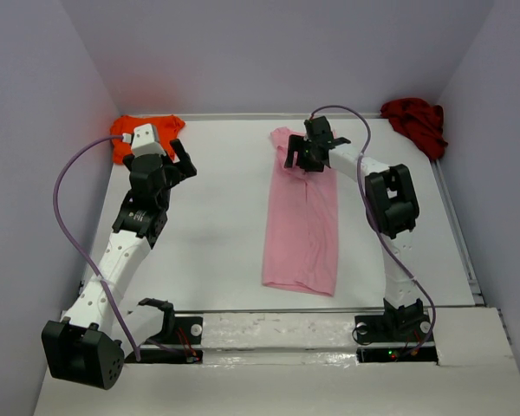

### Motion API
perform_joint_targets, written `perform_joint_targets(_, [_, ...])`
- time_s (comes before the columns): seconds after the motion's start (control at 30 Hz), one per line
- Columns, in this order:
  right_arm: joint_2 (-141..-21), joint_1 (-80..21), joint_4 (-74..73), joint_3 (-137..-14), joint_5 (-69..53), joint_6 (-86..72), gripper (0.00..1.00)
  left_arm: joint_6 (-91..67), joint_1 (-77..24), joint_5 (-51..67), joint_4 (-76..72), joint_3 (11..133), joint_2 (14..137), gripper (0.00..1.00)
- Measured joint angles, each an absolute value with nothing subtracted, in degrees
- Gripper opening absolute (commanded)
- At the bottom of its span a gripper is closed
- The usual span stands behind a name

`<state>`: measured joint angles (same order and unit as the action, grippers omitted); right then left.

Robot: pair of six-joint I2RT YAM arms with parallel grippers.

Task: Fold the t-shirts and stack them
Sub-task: Fold the tshirt

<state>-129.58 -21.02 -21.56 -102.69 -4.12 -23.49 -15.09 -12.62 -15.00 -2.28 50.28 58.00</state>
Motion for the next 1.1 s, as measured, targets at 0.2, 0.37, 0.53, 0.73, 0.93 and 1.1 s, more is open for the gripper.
perform_joint_targets(0.2, [-129.7, -21.2, -20.3, -102.7, -5.8, -23.6, 0.82, -15.1, -12.3, -14.7, -2.3, 50.3, 58.0, 0.99])
perform_joint_targets(0.37, [-129.7, -21.7, -20.1, -102.7, -6.1, -23.6, 0.82, -15.1, -11.9, -14.3, -2.3, 50.3, 58.0, 0.99])
perform_joint_targets(0.53, [-129.7, -21.8, -20.1, -102.7, -6.4, -23.5, 0.82, -15.1, -11.8, -13.9, -2.3, 50.3, 58.0, 0.99])
perform_joint_targets(0.73, [-129.7, -21.8, -20.1, -102.7, -6.5, -23.5, 0.82, -15.1, -11.6, -13.7, -2.3, 50.3, 58.0, 0.99])
perform_joint_targets(0.93, [-129.7, -22.3, -20.4, -103.4, -6.1, -23.0, 0.82, -15.1, -11.5, -13.6, -2.3, 50.3, 58.0, 0.99])
perform_joint_targets(1.1, [-129.7, -22.6, -20.5, -104.4, -6.1, -22.3, 0.81, -15.2, -11.4, -13.4, -2.3, 50.3, 58.0, 0.99])
